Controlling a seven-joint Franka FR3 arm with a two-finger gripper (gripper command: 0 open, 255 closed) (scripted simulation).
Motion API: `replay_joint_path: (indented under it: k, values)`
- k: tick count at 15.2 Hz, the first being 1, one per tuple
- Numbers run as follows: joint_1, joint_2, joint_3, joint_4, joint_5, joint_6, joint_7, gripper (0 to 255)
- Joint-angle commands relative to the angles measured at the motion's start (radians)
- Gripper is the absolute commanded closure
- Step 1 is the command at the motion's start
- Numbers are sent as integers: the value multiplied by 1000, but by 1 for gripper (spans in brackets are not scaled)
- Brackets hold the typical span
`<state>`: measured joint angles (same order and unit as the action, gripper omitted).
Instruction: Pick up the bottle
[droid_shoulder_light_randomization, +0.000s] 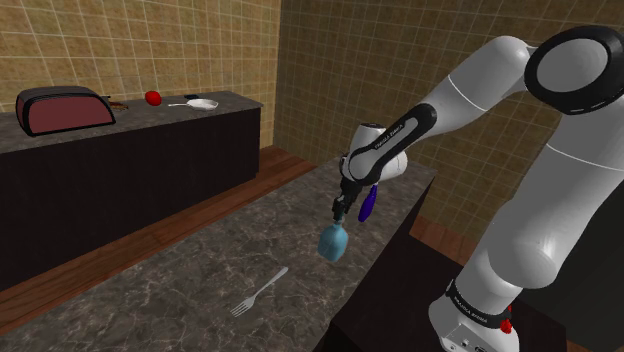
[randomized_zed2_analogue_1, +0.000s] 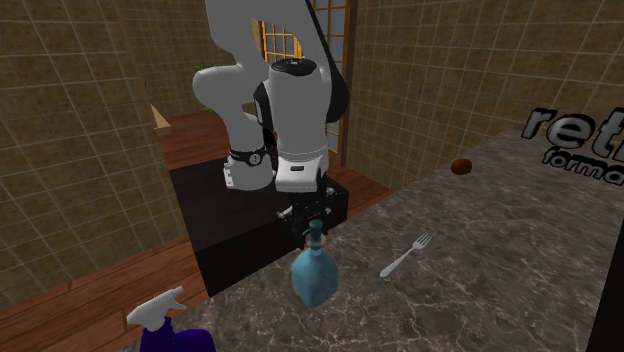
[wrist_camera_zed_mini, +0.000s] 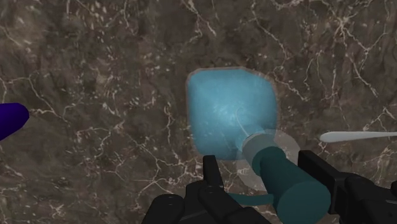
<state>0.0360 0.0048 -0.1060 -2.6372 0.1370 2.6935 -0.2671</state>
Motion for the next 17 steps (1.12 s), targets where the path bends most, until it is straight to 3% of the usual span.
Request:
replay_joint_path:
  k: [1, 17]
  values:
    - [0, -15, -1, 1, -7, -14, 6, 255]
    - [-15, -199, 2, 41, -75, -236, 64, 255]
